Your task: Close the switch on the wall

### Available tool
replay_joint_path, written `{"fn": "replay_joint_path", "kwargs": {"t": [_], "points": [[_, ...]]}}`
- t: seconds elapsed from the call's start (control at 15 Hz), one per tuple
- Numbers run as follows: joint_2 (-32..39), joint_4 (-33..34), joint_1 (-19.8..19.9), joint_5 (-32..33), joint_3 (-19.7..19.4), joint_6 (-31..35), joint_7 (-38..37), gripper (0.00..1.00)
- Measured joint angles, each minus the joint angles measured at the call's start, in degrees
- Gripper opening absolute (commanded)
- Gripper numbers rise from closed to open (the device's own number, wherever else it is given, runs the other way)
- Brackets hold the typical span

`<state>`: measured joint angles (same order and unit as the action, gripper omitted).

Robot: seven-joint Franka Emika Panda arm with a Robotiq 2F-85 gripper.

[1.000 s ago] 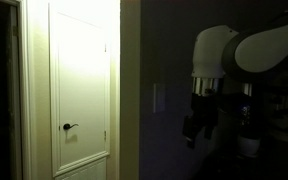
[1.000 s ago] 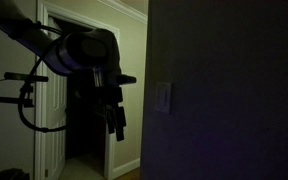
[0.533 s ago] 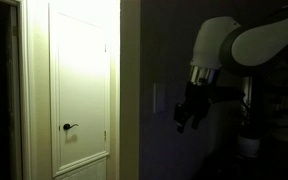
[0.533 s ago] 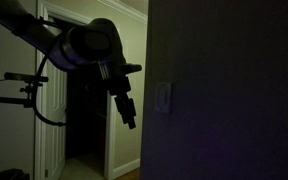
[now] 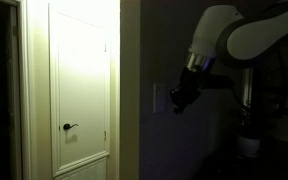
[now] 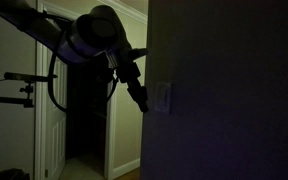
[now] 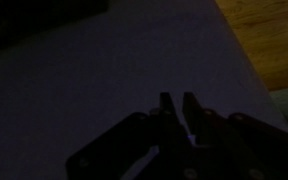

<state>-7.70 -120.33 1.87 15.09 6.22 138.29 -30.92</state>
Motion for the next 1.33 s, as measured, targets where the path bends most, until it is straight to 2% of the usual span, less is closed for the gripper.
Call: {"fn": "replay_joint_path", "kwargs": {"t": [0.4,0.67,1.33], "points": [[1.2,2.0,0.74,2.56,-0.85,6.81,-3.48,0.08],[2.67,3.33,1.06,2.8,-1.59,10.12,-4.04,0.06],[4.8,7.25,1.08,2.54,-2.05,13.23,-4.13,0.06]]}}
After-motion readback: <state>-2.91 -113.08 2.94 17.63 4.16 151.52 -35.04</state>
